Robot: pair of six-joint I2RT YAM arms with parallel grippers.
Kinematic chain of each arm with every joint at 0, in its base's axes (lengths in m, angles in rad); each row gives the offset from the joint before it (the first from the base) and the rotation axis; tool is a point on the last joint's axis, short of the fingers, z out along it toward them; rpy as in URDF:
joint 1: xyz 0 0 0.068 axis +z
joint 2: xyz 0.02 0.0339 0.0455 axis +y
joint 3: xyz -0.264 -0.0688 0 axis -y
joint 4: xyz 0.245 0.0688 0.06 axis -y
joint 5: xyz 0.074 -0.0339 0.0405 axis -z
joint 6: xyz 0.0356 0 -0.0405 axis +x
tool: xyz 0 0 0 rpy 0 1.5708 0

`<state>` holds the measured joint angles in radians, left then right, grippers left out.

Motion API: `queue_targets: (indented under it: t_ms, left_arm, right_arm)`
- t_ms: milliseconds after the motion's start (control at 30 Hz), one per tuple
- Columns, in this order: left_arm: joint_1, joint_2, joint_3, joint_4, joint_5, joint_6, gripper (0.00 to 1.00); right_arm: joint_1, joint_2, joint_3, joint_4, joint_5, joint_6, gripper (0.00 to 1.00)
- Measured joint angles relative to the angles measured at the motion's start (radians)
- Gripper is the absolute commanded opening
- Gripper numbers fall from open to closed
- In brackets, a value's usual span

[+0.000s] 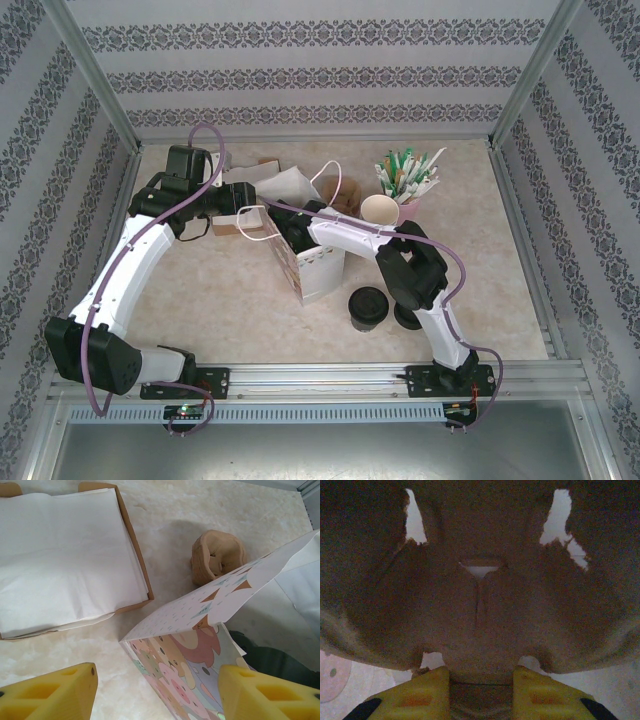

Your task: Pack the takeout coffee

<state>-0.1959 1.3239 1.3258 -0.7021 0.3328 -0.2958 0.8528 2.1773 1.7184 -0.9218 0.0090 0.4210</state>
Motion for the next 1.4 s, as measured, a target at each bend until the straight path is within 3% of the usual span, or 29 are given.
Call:
queue_targets:
  t_ms: [433,900,1400]
  left_arm:
    - [0.0,0.0,0.0,0.0,0.0,0.0,0.65]
    - [0.0,0.0,0.0,0.0,0.007,0.0,0.64]
    - [0.0,0.0,0.0,0.0,0.006,0.0,0.64]
  right_arm:
    - [0.001,0.0,-0.012,0.018,0.001,0.008,0.33]
    - [0.0,-0.018,-0.002,-0.001,0.018,0.057,0.61]
    - [0.001,-0.125,0.148,-0.085,0.039,0.079,0.65]
